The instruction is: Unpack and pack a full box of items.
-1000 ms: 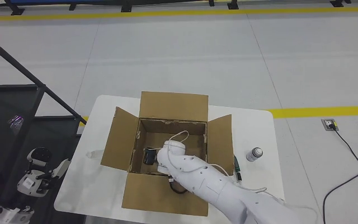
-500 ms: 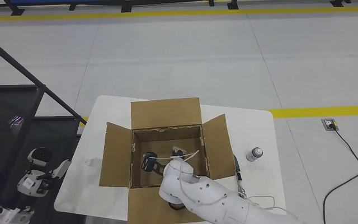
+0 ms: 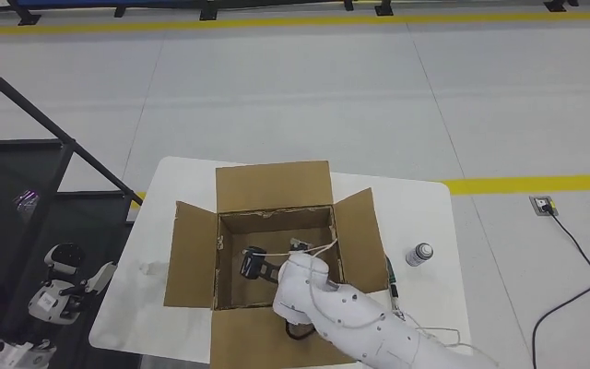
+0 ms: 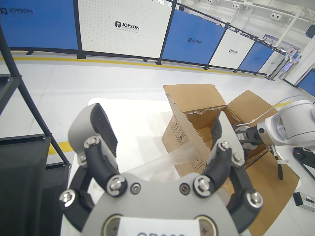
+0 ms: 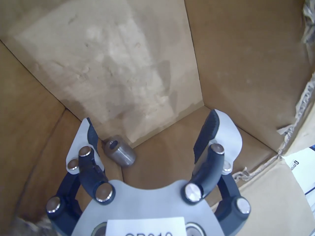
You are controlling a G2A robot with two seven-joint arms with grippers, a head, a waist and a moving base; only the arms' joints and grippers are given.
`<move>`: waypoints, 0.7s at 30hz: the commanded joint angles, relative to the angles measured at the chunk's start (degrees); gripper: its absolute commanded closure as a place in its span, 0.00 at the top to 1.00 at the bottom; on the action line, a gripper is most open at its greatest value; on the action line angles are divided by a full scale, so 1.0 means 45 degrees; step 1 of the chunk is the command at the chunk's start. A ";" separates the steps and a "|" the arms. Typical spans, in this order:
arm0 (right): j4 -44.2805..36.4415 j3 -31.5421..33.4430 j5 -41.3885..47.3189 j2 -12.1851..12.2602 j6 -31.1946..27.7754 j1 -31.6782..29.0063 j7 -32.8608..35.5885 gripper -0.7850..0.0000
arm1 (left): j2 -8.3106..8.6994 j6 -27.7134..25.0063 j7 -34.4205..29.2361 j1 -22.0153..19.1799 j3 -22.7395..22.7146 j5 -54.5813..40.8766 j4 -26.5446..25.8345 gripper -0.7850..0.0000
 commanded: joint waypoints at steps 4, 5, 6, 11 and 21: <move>-0.0242 0.0713 0.0678 0.0274 -0.2196 -0.0040 0.1143 1.00 | 0.0000 0.0000 0.0000 0.0000 0.0000 0.0000 0.0000 1.00; -0.0175 0.0751 0.0715 0.0312 -0.2131 0.0022 0.1207 1.00 | 0.0000 0.0000 0.0000 0.0000 0.0000 0.0000 0.0000 1.00; -0.0080 0.0660 0.0852 0.0335 -0.2136 0.0095 0.1203 1.00 | 0.0000 0.0000 0.0000 0.0000 0.0000 0.0000 0.0000 1.00; 0.1143 -0.0772 0.2433 0.0363 -0.2060 0.1393 0.1282 1.00 | 0.0000 0.0000 0.0000 0.0000 0.0000 0.0000 0.0000 1.00; 0.2525 -0.4394 0.7262 0.0232 -0.1945 0.4537 0.1397 1.00 | 0.0000 0.0000 0.0000 0.0000 0.0000 0.0000 0.0000 1.00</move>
